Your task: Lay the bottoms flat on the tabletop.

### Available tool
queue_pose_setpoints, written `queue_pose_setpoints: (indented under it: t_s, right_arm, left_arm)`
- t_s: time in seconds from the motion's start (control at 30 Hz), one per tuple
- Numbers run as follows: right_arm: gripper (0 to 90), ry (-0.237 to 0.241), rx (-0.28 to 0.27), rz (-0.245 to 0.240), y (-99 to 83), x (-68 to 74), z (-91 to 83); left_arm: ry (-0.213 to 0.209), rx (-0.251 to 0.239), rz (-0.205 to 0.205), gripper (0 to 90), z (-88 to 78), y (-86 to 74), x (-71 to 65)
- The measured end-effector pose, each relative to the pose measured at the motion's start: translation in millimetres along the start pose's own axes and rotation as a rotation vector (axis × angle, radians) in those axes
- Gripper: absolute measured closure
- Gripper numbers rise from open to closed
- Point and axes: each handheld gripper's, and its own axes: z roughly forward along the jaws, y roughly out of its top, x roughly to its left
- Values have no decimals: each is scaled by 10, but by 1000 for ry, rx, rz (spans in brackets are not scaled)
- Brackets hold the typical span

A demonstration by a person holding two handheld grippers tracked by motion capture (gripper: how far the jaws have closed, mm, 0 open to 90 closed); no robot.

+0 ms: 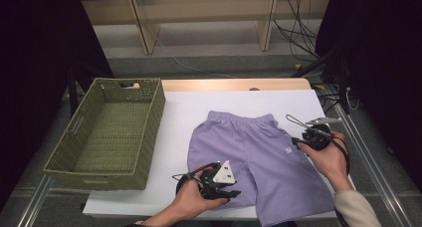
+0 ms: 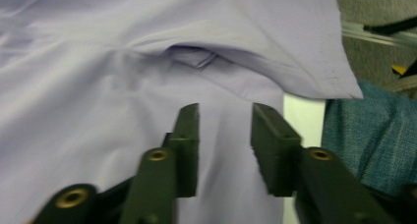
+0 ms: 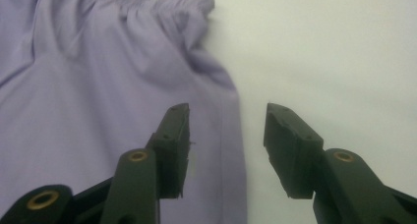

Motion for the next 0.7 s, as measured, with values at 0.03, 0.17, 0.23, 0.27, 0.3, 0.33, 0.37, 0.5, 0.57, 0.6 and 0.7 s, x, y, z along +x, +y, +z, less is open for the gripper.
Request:
queue_pose_setpoints:
  t_s: [0.03,0.17,0.23,0.27,0.3,0.33,0.37,0.5,0.57,0.6,0.7]
  right_arm:
    - [539,5,-7,10,46,0,45]
    - [550,-2,-26,24,231,9,216]
    - [549,1,-24,35,326,11,319]
    - [550,-2,-24,37,362,9,365]
    - [548,2,-28,42,396,7,413]
    - [547,5,-24,48,419,5,447]
    - [547,9,-14,58,452,10,502]
    - [541,36,6,81,511,41,682]
    - [537,33,19,83,526,62,757]
    - [536,34,21,83,529,67,785]
    - [550,40,41,72,535,86,877]
  left_arm:
    - [8,-7,-15,563,-32,-26,20]
    - [40,-22,-68,441,-125,-106,76]
    - [69,-36,-94,384,-165,-139,105]
    - [83,-39,-103,365,-188,-153,121]
    - [91,-45,-115,341,-199,-163,127]
    - [103,-49,-127,311,-218,-176,137]
    - [110,-54,-134,276,-226,-186,141]
    - [129,-56,-149,140,-255,-229,158]
    - [131,-50,-152,97,-256,-246,160]
    - [129,-44,-156,57,-255,-252,159]
    - [140,-49,-151,9,-267,-261,154]
